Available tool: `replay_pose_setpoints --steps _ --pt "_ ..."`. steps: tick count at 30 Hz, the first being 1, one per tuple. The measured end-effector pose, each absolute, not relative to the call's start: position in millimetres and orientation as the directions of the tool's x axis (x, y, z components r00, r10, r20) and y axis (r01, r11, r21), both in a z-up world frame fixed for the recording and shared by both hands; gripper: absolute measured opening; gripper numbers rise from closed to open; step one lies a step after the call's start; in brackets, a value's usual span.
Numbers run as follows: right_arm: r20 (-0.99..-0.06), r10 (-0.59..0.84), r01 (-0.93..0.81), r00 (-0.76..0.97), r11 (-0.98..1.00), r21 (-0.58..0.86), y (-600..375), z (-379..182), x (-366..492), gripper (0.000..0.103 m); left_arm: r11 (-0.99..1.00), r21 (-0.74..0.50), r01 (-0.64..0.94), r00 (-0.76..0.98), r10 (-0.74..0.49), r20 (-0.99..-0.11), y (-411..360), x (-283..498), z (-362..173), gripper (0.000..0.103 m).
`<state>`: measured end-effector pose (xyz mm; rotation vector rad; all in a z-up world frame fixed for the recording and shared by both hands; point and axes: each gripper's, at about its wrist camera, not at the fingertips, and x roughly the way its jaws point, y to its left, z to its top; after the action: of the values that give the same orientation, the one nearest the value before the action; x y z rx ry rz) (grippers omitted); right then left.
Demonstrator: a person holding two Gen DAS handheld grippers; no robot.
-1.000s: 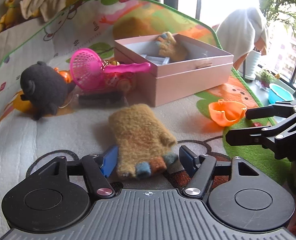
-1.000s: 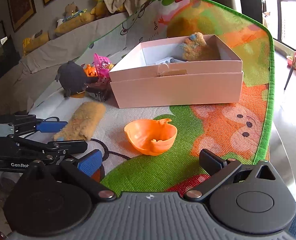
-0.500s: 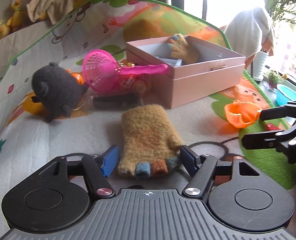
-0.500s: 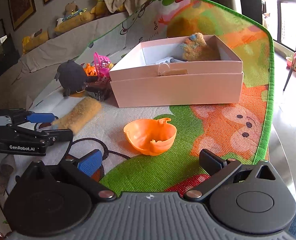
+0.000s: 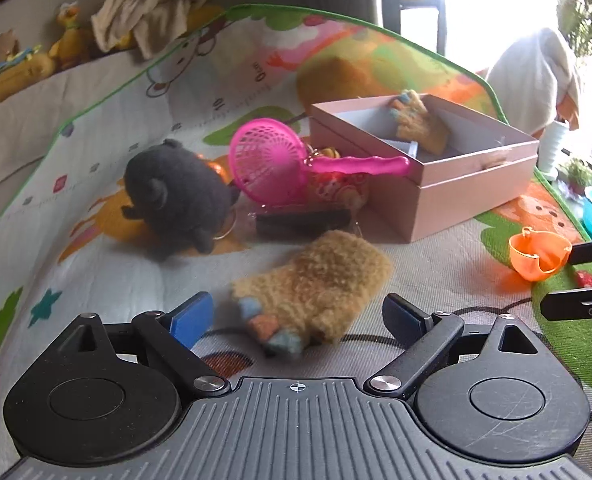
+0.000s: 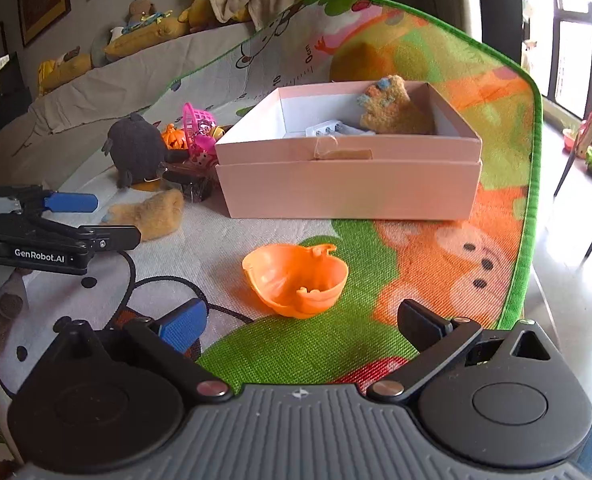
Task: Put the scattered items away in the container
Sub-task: 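Close the left tool on the tan mitten and lift it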
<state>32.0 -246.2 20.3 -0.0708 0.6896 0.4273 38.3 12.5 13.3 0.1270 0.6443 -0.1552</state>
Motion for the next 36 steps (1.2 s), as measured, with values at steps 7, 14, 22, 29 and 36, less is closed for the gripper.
replay_pose_setpoints --steps 7,14,22,29,36 --pt "-0.639 0.357 -0.458 0.681 0.889 0.008 -230.2 27.2 46.1 0.07 0.979 0.006 0.204 0.784 -0.16 -0.6 9.2 39.3 17.1 0.099" --pt "-0.64 0.347 -0.438 0.686 0.899 0.019 -232.6 22.6 41.2 0.056 0.982 -0.011 0.187 0.777 -0.155 -0.61 14.5 25.1 13.0 0.102" --pt "-0.627 0.362 -0.439 0.69 0.898 0.036 -237.5 16.5 26.3 0.056 0.965 0.07 0.254 0.778 -0.16 -0.608 16.8 41.8 19.1 0.102" --pt "-0.625 0.369 -0.438 0.688 0.898 0.048 -238.6 16.6 27.5 0.056 0.92 0.098 0.379 0.72 -0.226 -0.656 13.6 67.4 12.0 0.074" --pt "-0.621 0.379 -0.438 0.686 0.897 0.063 -240.6 16.4 27.7 0.057 0.92 0.073 0.384 0.708 -0.243 -0.663 14.4 74.4 5.2 0.074"
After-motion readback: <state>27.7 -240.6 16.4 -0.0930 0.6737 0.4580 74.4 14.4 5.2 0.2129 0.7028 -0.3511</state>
